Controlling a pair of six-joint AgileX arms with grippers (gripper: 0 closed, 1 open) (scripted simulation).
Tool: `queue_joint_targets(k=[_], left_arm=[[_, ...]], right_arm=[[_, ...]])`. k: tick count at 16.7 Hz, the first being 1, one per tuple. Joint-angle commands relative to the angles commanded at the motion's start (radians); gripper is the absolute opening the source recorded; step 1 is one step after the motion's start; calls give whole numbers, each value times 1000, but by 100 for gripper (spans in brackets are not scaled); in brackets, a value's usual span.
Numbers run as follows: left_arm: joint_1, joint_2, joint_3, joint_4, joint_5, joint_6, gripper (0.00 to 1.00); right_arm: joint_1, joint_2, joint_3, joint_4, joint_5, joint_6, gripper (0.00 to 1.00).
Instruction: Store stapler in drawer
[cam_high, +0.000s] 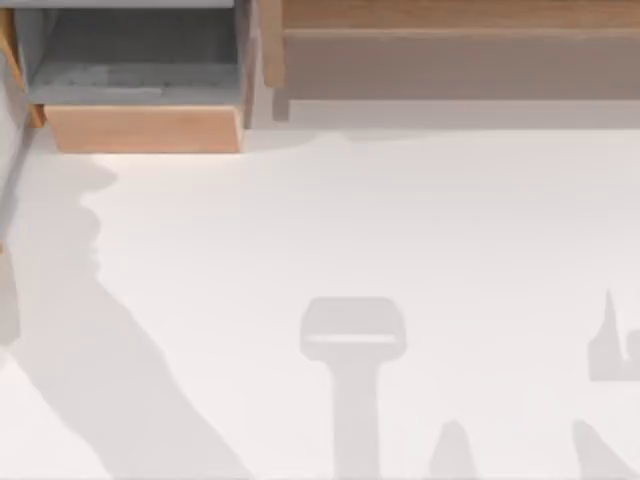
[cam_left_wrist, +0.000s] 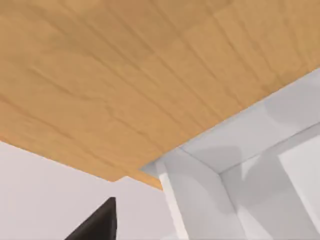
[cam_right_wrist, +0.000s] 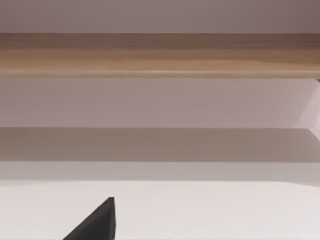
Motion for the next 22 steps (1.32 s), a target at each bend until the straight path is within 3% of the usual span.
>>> queue_joint_targets(k=[8, 13, 18, 22], left_arm=[[240, -198, -452, 835, 200, 472, 100], [340, -226, -753, 1287, 301, 652, 100], [337, -167, -1008, 1597, 375, 702, 100], [263, -88, -1129, 1727, 415, 680, 100]], right_arm=[[0, 0, 0, 0, 0, 0, 100], [0, 0, 0, 0, 0, 0, 100], [0, 0, 0, 0, 0, 0, 100], [0, 0, 0, 0, 0, 0, 100]])
